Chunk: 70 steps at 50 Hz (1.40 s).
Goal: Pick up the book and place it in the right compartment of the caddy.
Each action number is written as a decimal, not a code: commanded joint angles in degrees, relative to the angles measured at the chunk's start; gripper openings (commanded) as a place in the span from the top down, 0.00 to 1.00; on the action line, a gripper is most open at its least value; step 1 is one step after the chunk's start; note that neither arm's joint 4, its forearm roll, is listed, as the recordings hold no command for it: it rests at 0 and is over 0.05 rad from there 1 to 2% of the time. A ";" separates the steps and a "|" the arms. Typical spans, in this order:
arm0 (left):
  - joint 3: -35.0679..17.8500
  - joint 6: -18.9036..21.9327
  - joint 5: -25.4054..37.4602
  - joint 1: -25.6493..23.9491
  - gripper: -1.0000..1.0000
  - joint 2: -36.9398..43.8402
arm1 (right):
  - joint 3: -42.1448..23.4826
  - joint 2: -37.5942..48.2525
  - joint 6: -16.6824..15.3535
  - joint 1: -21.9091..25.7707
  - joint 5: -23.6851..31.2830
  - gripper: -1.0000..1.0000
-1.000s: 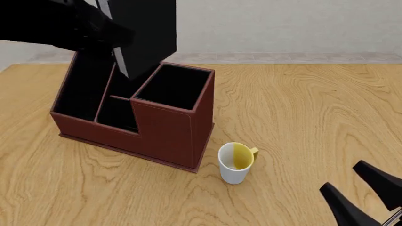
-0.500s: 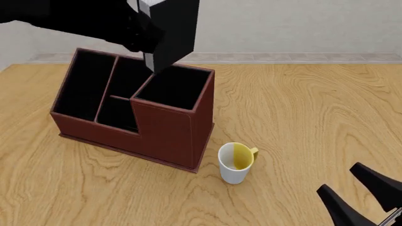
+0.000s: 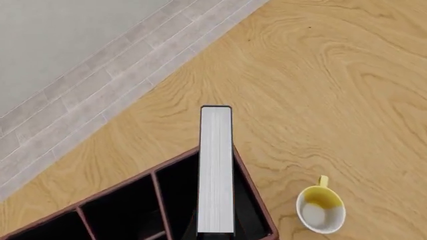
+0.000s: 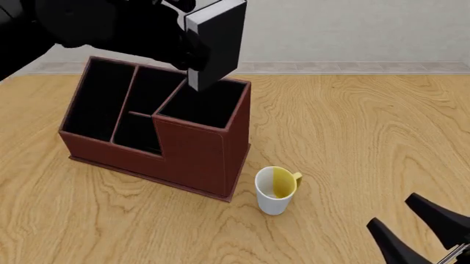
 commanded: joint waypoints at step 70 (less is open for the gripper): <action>13.96 -2.49 -14.49 2.47 1.00 2.13 | 3.08 1.24 -0.56 0.50 -2.44 0.00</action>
